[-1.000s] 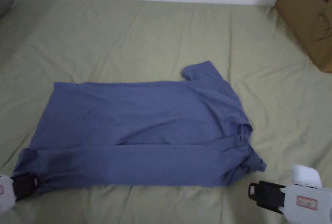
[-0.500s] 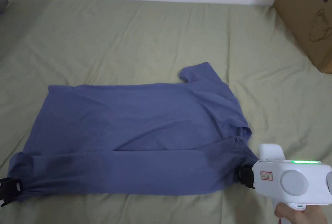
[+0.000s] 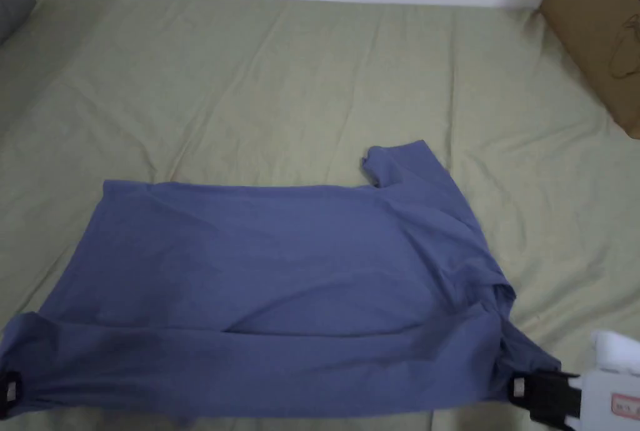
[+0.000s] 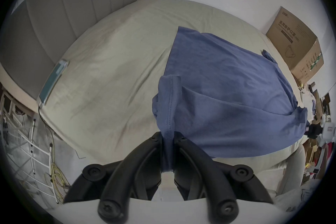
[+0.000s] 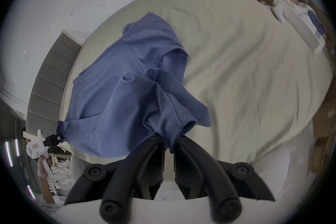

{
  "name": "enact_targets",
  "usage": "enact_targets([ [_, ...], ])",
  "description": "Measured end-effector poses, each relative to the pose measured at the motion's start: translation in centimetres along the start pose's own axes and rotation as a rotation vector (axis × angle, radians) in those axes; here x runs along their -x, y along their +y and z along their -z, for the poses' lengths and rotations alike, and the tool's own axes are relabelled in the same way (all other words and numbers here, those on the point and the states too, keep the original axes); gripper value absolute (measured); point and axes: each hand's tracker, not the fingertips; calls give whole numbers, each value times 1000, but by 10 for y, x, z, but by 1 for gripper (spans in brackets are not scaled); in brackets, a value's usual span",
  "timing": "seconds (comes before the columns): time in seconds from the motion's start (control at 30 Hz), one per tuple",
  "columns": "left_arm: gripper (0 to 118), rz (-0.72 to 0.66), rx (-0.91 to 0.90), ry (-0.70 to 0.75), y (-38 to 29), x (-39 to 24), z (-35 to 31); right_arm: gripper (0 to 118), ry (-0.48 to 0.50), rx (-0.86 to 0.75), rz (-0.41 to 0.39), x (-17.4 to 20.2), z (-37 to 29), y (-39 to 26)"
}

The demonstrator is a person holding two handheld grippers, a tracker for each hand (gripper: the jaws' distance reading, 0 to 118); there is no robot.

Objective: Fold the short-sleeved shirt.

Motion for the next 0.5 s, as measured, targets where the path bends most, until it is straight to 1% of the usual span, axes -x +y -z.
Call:
enact_targets([
  [0.03, 9, -2, 19, 5, -8, 2, 3, 10, -16, 19, 2, 0, 3, -11],
  [0.1, 9, 9, 27, 8, -20, 4, 10, 10, -14, 25, 6, -4, 11, -28],
  [0.13, 12, 11, 25, 10, -22, 3, 12, 11, -14, 25, 13, -5, 13, -31],
  [0.17, 29, -9, 18, 31, -23, 2, 13, 26, -24, 24, 24, -6, 15, -32],
  [0.2, 52, -34, 19, 65, -21, 2, 11, 45, -89, 23, 33, -3, 12, -31],
  [0.23, 72, -59, 1, 42, -20, 3, 8, 63, -122, 11, 24, -1, 9, -31],
  [0.27, 90, -91, -40, 2, -18, 5, 3, 78, -137, -14, -3, 1, 5, -31],
  [0.3, 94, -126, -72, -22, -15, 6, -4, 76, -137, -45, -22, 2, -2, -27],
  [0.37, 93, -171, -111, -32, -5, 4, -15, 75, -164, -67, -50, 8, -16, -19],
  [0.4, 90, -180, -132, -52, 1, 2, -22, 75, -166, -88, -83, 13, -23, -13],
  [0.43, 83, -177, -148, -68, 5, -2, -26, 73, -158, -108, -111, 16, -28, -8],
  [0.47, 64, -154, -171, -95, 12, -8, -29, 62, -141, -144, -148, 23, -35, -1],
  [0.5, 42, -135, -179, -106, 19, -15, -30, 45, -138, -170, -171, 29, -40, 6],
])
